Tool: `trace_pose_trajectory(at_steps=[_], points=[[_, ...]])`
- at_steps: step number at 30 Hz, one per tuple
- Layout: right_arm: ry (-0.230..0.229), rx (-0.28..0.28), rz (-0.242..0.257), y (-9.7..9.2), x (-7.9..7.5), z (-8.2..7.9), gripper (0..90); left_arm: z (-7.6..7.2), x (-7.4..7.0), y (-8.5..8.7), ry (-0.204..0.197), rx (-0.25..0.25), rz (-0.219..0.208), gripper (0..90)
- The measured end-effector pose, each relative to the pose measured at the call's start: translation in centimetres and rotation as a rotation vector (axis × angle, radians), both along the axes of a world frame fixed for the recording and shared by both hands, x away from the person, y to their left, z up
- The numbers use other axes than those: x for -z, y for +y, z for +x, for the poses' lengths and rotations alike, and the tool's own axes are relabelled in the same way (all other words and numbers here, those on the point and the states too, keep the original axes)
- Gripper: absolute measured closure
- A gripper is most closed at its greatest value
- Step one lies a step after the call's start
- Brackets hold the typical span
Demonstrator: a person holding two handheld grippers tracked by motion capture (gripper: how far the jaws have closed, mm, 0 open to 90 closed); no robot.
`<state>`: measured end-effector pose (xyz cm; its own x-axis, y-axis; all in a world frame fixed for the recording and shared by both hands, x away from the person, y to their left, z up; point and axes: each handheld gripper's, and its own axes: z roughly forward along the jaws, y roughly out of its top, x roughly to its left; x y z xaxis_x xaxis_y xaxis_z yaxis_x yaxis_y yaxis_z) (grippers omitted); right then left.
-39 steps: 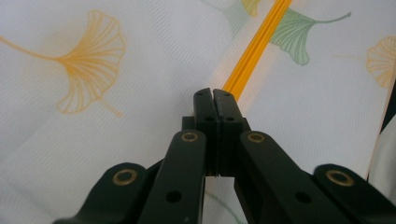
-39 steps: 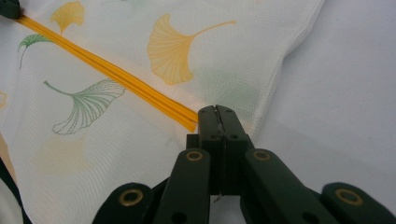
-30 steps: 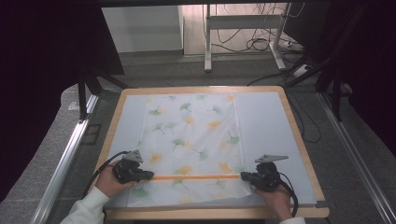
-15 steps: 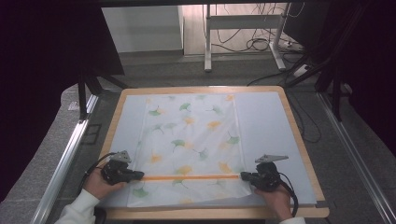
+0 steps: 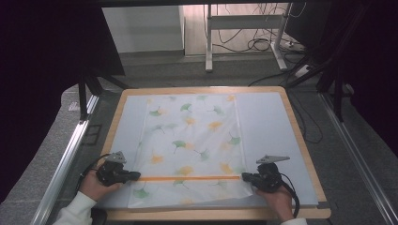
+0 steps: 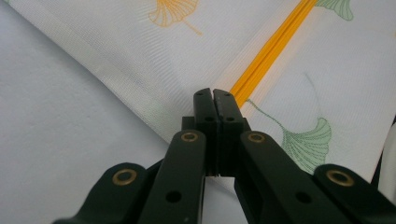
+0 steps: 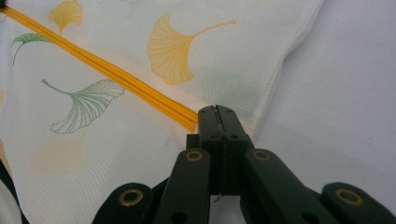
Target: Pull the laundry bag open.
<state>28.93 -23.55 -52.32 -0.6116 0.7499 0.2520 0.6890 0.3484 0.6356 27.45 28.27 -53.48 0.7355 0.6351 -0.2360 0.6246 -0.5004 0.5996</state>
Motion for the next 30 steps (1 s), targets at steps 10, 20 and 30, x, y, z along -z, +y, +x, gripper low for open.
trace_pose_trajectory(at_steps=[10,20,30], points=[[-0.013,-0.004,-0.021,0.2,-0.2,-0.1,89.4,-0.3,-0.1,-0.4,-0.026,-0.010,0.014,87.1],[-0.086,-0.022,0.006,-0.1,-1.2,-0.4,87.8,-1.1,-1.5,-1.1,-0.173,-0.025,-0.031,63.8],[-0.174,0.016,0.011,-0.5,-2.2,1.2,62.9,1.3,-1.7,-1.8,-0.243,-0.146,-0.002,33.1]])
